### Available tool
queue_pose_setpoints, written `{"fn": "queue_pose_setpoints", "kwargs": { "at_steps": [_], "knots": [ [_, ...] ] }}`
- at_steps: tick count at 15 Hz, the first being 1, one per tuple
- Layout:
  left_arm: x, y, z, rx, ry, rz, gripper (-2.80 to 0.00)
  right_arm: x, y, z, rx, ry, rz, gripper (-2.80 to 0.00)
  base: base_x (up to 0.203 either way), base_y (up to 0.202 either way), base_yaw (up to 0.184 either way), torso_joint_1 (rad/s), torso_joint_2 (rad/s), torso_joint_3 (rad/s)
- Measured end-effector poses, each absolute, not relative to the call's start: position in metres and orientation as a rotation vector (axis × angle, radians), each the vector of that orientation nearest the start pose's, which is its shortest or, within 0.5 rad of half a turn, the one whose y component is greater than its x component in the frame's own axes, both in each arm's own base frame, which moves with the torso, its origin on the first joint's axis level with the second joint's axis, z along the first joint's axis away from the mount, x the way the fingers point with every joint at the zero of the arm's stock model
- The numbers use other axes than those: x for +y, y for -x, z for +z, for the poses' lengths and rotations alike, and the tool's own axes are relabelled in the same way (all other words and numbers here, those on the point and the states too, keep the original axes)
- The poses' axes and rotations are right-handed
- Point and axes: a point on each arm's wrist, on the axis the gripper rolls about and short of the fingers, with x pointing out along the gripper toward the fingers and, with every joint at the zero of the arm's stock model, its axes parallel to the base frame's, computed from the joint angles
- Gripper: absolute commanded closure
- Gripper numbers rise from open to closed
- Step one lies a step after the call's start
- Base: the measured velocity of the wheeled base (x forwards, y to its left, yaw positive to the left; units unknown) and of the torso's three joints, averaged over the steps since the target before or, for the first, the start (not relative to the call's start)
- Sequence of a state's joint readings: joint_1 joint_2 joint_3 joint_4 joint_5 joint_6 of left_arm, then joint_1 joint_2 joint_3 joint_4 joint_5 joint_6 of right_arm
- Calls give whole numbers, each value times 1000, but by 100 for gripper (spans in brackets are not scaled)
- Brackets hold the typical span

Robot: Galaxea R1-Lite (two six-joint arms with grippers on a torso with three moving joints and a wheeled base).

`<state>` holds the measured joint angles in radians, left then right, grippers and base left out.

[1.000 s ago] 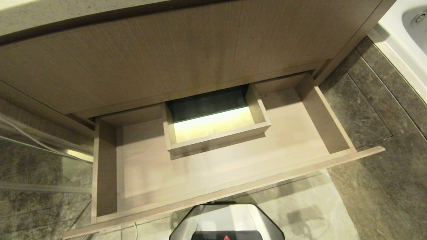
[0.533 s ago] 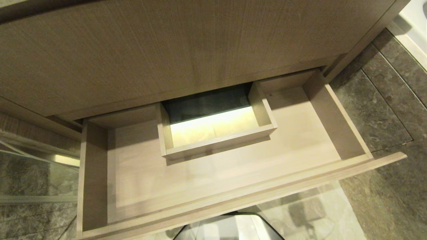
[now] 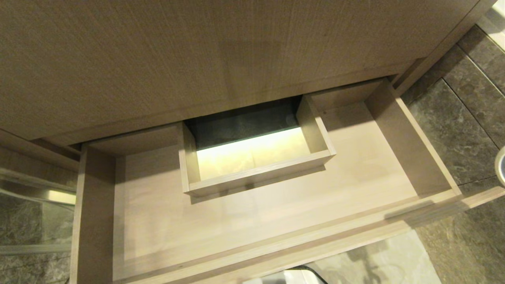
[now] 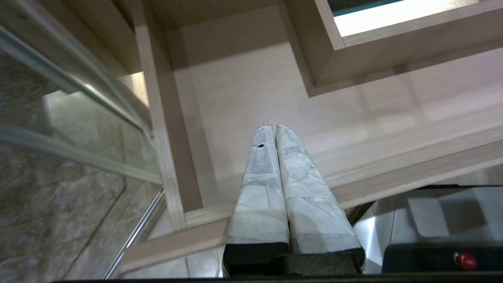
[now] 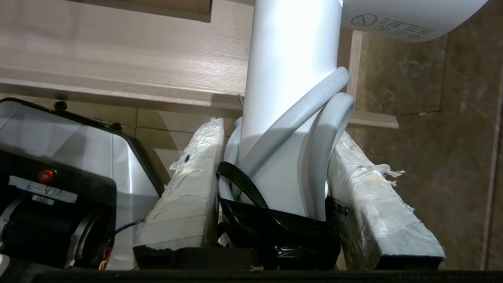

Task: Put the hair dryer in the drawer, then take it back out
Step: Put it into the drawer

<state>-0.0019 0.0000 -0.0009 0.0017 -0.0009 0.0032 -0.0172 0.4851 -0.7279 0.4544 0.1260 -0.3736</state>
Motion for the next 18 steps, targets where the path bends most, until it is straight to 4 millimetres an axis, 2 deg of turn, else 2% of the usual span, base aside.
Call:
{"fn": "queue_pose_setpoints", "kwargs": {
  "at_steps": [7,9,11,14,16,18],
  "knots": [
    [0,23,75,2,-3,-3,0,3,-7,241,254,356,175,0,0,0,0,-38,308,232],
    [0,23,75,3,-3,-3,0,3,-14,256,249,358,174,0,0,0,0,-1,118,115],
    [0,23,75,3,-3,-3,0,3,-28,281,246,355,170,0,0,0,0,0,33,45],
    [0,23,75,3,-3,-3,0,3,-64,318,292,339,214,0,0,0,0,2,9,37],
    [0,23,75,3,-3,-3,0,4,-95,327,382,317,281,0,0,0,0,2,5,36],
    [0,23,75,3,-3,-3,0,4,-130,327,473,298,310,0,0,0,0,0,4,18]
  ]
}}
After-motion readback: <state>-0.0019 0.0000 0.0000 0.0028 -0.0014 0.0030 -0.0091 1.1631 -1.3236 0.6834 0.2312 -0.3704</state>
